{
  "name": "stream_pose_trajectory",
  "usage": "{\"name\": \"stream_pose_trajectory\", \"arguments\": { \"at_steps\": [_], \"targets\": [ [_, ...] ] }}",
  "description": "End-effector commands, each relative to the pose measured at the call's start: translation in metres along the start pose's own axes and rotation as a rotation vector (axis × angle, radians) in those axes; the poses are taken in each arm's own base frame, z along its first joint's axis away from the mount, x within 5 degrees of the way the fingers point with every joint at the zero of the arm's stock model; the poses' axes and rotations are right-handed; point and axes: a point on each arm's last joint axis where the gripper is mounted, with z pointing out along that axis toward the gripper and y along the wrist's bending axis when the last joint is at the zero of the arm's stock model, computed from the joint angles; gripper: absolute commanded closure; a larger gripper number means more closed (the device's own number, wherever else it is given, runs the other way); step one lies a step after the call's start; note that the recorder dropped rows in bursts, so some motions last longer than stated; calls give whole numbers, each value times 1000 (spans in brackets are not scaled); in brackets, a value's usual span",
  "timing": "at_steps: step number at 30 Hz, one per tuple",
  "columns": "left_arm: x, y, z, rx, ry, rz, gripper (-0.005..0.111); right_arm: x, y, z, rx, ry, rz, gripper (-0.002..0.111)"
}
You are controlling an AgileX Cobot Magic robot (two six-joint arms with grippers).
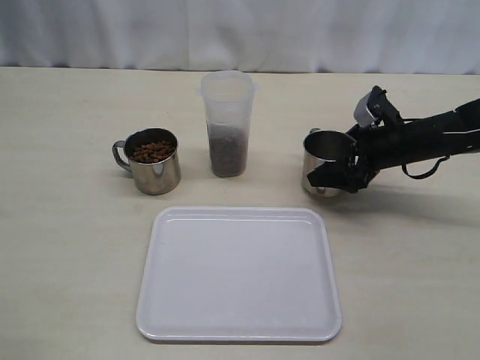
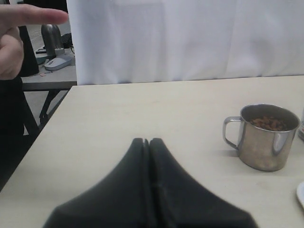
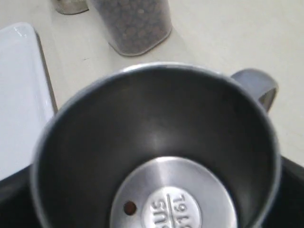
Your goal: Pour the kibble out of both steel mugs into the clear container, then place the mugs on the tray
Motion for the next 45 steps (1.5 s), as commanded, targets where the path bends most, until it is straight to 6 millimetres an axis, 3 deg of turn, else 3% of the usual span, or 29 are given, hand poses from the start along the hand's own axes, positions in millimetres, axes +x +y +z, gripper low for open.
{"name": "stream_pose_trajectory", "arguments": {
  "at_steps": [1, 6, 16, 19, 23, 27, 31, 37, 40, 45],
  "targets": [
    [0, 0, 0, 1, -7, -4, 107, -5, 2, -8, 0, 2, 9, 35],
    [0, 0, 0, 0, -11, -4, 107, -10, 5, -11, -16, -6, -8, 35],
    [0, 0, 0, 0, -11, -4, 107, -60, 25, -49, 24, -57, -55, 36],
    [0, 0, 0, 0, -11, -4, 107, -69, 32, -59, 41, -66, 48, 50],
    [0, 0, 0, 0, -11, -4, 107, -83, 44, -75, 50, -46, 189, 99],
    [0, 0, 0, 0, -11, -4, 107, -87, 61, -86, 87, -34, 191, 104],
    [0, 0, 0, 0, -11, -4, 107, -74, 78, -97, 294, -49, 265, 104],
    [0, 0, 0, 1, -5, -4, 107, -26, 122, -124, 741, -38, 382, 104],
    [0, 0, 0, 1, -5, -4, 107, -10, 153, -134, 825, -59, 375, 104],
    [0, 0, 0, 1, -5, -4, 107, -1, 200, -147, 883, -152, 303, 104]
  ]
}}
